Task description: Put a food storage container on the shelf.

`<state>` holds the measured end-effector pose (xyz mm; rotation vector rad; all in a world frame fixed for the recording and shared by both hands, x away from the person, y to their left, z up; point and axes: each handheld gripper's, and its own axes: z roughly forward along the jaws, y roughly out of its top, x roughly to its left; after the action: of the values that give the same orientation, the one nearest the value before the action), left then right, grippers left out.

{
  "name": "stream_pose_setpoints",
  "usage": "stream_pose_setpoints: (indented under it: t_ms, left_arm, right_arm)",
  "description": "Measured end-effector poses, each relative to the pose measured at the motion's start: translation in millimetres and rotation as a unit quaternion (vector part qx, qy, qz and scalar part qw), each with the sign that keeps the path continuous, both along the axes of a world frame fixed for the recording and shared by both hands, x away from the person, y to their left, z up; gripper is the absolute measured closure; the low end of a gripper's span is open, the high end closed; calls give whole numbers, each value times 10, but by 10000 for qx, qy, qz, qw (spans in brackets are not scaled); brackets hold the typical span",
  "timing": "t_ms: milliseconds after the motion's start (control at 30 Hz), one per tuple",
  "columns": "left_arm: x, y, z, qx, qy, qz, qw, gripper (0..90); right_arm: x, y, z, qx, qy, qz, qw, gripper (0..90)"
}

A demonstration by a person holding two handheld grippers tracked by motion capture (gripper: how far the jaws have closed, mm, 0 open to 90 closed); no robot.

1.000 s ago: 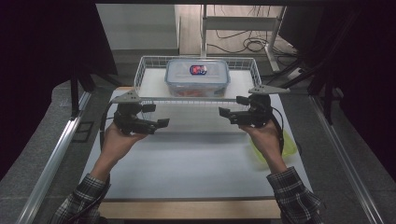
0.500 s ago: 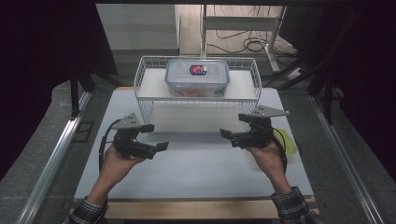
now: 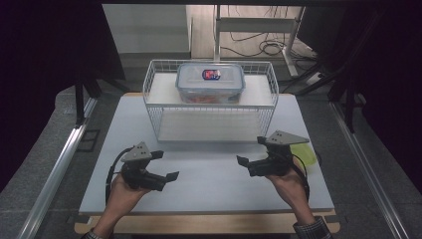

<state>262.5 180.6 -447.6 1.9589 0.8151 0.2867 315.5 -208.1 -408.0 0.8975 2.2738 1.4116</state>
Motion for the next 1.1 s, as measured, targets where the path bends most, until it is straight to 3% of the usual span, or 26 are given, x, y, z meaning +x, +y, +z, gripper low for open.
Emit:
stream_pose_setpoints:
  t_ms: [200, 567, 867, 1100]
  left_arm:
    - [-82, 101, -138, -78, -7, 97, 9999, 51]
    - [-243, 190, -404, 133, -139, 379, 9991, 31]
    - [-315, 130, -533, 531, -171, 377, 9977, 21]
    - [-323, 84, -645, 889, -177, 379, 9952, 18]
  right_arm:
    - [-105, -41, -102, -11, -3, -137, 9999, 0]
    - [-277, -39, -431, -296, 100, -184, 9993, 1]
    - [-399, -55, -627, -488, 91, -145, 9987, 1]
    - [-407, -52, -781, -713, 316, -118, 9969, 1]
